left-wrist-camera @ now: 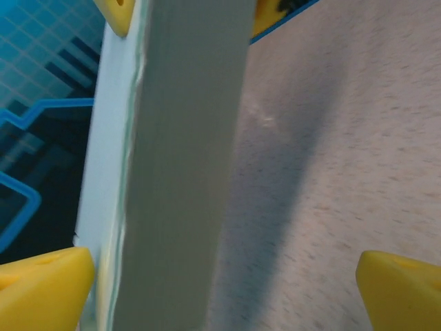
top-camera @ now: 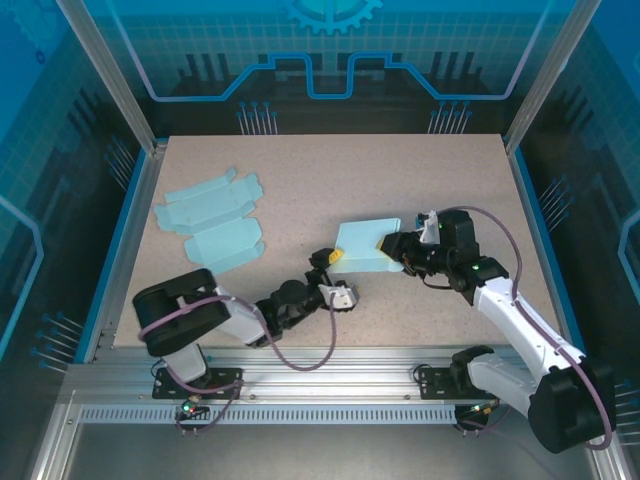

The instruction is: Fold the paper box

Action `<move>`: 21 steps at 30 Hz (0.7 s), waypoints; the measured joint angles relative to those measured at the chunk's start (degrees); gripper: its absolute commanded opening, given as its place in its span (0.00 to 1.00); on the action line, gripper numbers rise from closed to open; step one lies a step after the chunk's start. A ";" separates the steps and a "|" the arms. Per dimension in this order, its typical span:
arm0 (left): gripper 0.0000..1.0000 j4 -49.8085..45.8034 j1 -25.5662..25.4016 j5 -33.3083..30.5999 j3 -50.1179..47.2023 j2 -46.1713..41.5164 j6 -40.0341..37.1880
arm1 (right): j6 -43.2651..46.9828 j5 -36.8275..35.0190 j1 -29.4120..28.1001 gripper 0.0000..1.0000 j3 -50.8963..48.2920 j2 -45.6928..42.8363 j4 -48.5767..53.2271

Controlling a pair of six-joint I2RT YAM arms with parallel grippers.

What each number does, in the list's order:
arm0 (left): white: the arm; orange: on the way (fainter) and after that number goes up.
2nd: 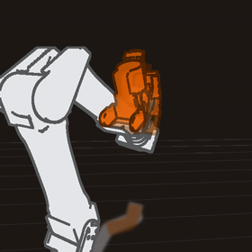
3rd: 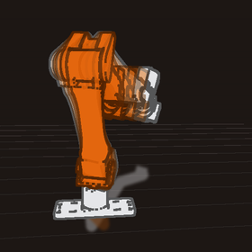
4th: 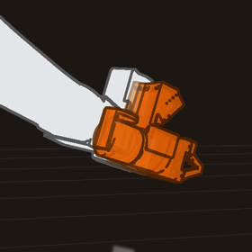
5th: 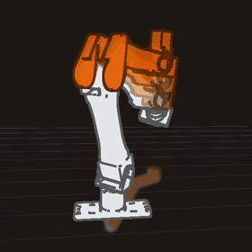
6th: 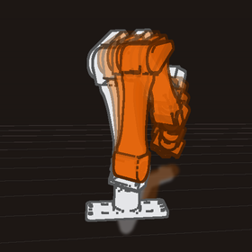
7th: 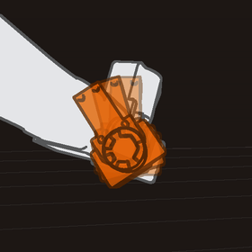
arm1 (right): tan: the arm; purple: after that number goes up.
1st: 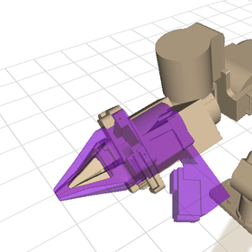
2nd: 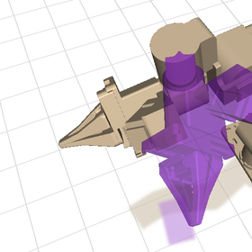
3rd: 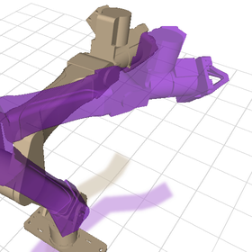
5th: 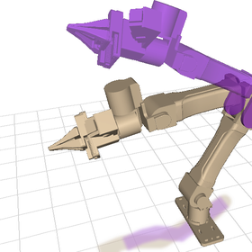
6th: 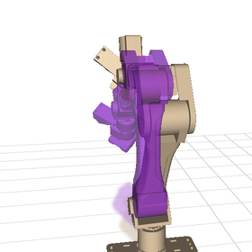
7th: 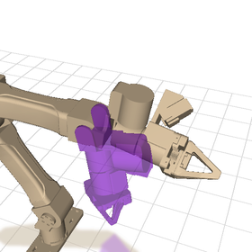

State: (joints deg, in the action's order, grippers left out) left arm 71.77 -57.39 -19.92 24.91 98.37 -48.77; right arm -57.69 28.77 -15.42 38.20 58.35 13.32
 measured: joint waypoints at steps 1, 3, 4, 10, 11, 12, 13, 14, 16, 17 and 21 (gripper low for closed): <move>0.99 1.07 -0.24 -1.86 1.44 1.20 -1.25 | -0.26 0.09 0.00 0.43 -0.04 -0.13 0.37; 0.99 2.40 -0.37 -4.20 2.95 1.79 -2.40 | -0.61 0.13 0.00 0.43 -0.20 -0.55 0.48; 0.99 3.52 -0.37 -5.25 3.30 1.77 -2.67 | -0.66 0.17 0.00 0.43 -0.33 -0.79 0.52; 0.92 4.83 -0.55 -8.09 4.33 2.10 -5.22 | -1.70 0.17 0.00 0.43 -1.40 -1.03 -0.57; 0.89 4.79 -0.61 -8.37 4.55 2.23 -5.73 | -1.88 0.15 0.00 0.43 -1.46 -1.03 -0.90; 0.86 4.81 -0.66 -8.61 4.70 2.36 -6.14 | -1.92 0.13 0.00 0.43 -1.46 -1.03 -1.18; 0.83 4.81 -0.66 -8.79 4.74 2.43 -6.64 | -2.05 0.15 0.00 0.43 -1.46 -1.03 -1.44; 0.80 4.79 -0.66 -8.81 4.74 2.43 -6.93 | -2.14 0.17 0.00 0.44 -1.46 -1.03 -1.68; 0.73 4.79 -0.76 -8.85 4.74 2.45 -7.50 | -2.32 0.26 0.00 0.44 -1.46 -1.03 -2.14; 0.70 4.74 -0.87 -8.90 4.76 2.47 -8.02 | -2.32 0.37 0.00 0.45 -1.46 -1.03 -2.25; 0.59 4.46 -1.07 -8.96 4.76 2.51 -9.62 | -2.29 0.70 0.00 0.48 -1.46 -0.96 -2.64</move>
State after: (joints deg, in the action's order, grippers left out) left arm 76.23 -58.46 -28.88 29.67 100.88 -58.39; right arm -59.99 29.47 -15.42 36.73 57.39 10.68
